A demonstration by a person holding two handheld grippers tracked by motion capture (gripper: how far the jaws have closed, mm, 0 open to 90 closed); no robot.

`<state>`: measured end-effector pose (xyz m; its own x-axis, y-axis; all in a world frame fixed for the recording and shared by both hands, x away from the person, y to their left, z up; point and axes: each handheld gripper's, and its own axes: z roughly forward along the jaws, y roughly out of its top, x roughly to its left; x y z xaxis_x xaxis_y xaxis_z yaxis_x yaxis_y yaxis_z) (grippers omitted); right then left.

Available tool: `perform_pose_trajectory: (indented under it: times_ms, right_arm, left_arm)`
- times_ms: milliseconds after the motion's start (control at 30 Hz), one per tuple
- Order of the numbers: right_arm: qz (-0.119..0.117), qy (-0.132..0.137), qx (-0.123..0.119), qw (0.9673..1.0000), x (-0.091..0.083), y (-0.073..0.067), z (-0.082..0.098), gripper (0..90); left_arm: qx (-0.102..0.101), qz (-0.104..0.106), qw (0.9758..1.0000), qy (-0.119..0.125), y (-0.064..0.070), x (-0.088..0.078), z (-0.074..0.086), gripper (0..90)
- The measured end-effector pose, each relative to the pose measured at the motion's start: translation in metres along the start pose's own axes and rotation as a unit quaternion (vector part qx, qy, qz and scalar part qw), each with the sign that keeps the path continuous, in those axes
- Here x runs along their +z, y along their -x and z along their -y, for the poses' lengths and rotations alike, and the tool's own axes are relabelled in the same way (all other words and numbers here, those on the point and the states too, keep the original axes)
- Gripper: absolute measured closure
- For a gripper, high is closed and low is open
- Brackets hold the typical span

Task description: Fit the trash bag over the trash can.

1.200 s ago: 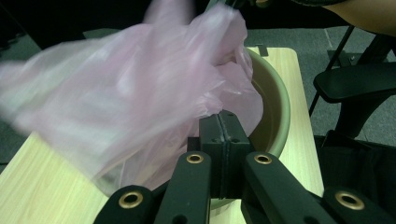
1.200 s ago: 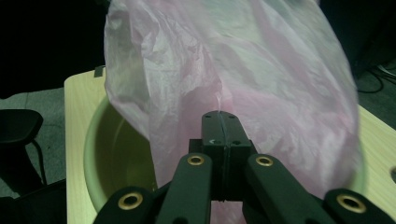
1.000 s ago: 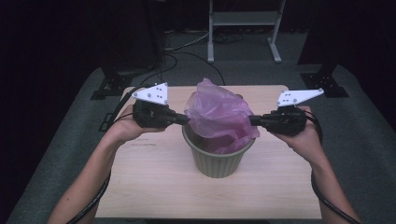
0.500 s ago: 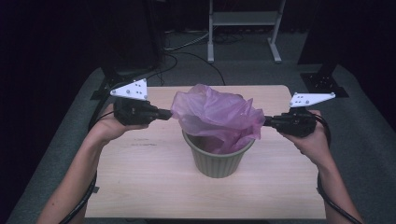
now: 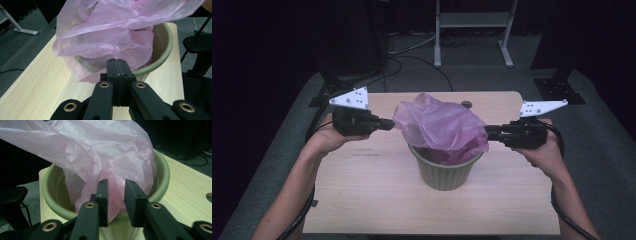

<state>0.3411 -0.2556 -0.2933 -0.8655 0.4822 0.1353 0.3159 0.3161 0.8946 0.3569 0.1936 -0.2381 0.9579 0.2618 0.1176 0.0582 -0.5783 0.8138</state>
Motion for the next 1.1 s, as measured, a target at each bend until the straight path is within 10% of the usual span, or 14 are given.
perform_pose_trajectory:
  times_ms: [400,700,1100]
  right_arm:
    - [0.000,-0.005,-0.042,0.9991,0.000,-0.012,-0.039,61.2]
    - [-0.024,-0.037,-0.086,0.9953,0.055,-0.029,-0.081,53.9]
    - [-0.051,-0.071,-0.123,0.9886,0.117,-0.047,-0.089,49.3]
  left_arm:
    - [-0.004,-0.003,1.0000,-0.004,-0.003,0.002,0.003,90.0]
    - [0.008,0.007,0.9999,-0.006,0.000,0.007,-0.001,90.0]
    - [0.022,0.019,0.9996,-0.001,0.006,0.017,-0.010,90.0]
